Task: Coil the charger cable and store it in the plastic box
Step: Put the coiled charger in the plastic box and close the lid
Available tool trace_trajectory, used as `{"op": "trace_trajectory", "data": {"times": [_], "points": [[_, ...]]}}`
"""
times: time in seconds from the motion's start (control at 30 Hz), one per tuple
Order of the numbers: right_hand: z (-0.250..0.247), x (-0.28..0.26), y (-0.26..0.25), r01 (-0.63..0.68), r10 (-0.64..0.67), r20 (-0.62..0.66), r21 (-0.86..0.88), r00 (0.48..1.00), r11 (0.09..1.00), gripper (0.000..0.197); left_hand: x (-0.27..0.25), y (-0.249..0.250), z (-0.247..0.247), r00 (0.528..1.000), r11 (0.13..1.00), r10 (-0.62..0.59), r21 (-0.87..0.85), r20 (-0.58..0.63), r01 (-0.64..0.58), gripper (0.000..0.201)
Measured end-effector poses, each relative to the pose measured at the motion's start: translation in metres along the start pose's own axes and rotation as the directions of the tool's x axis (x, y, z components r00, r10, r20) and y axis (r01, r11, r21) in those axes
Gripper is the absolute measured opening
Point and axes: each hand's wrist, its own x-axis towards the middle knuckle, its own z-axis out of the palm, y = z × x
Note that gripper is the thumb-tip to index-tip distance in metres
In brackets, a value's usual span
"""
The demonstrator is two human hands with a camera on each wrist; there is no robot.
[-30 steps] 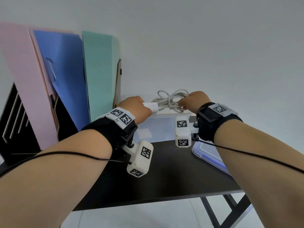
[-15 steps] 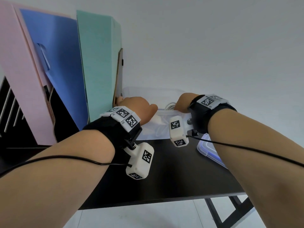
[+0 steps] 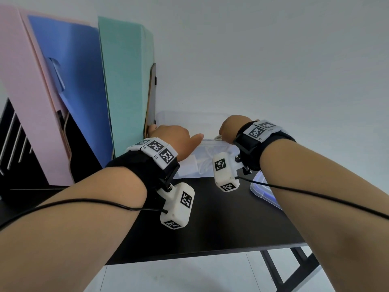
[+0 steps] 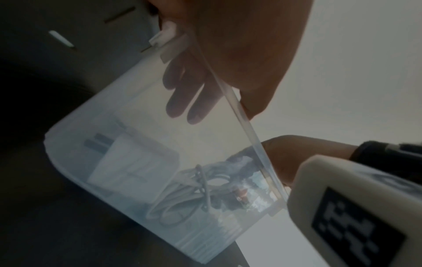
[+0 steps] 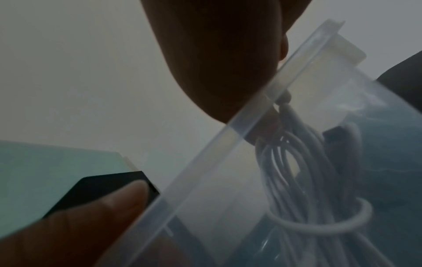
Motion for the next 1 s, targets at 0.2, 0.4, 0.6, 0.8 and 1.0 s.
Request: {"op": "trace_trajectory", "data": {"times": [0.2,0.4,0.6,0.8,1.0], "points": [[-0.003,-0.047,-0.009,0.018,-0.017,0.020,-0.088,1.000,0.996,0.024,-0.004,0.000,-0.002,0.999,0.999,0.026,0.018,0.025,-0.027,0.078],[-0.003,-0.053,-0.003,0.037,-0.037,-0.014,-0.008,0.999,0.999,0.035,-0.010,-0.004,-0.006,0.997,0.975,0.078,-0.208,0.001,-0.076,0.047],[0.007,-0.050,0.010,-0.070,0.110,-0.155,0.243,0.982,0.967,0.025,-0.015,0.004,-0.005,0.999,0.964,0.022,-0.265,-0.039,-0.031,0.026],[0.019,-0.085,0.041,-0.015,0.239,-0.364,0.522,0.900,0.853,0.029,-0.019,0.011,0.000,0.994,0.954,-0.048,-0.299,-0.097,0.017,0.030],[0.052,-0.112,0.067,-0.001,0.327,-0.360,0.671,0.874,0.741,0.037,-0.030,0.027,-0.005,0.978,0.963,-0.033,-0.269,-0.206,-0.024,0.035]]}}
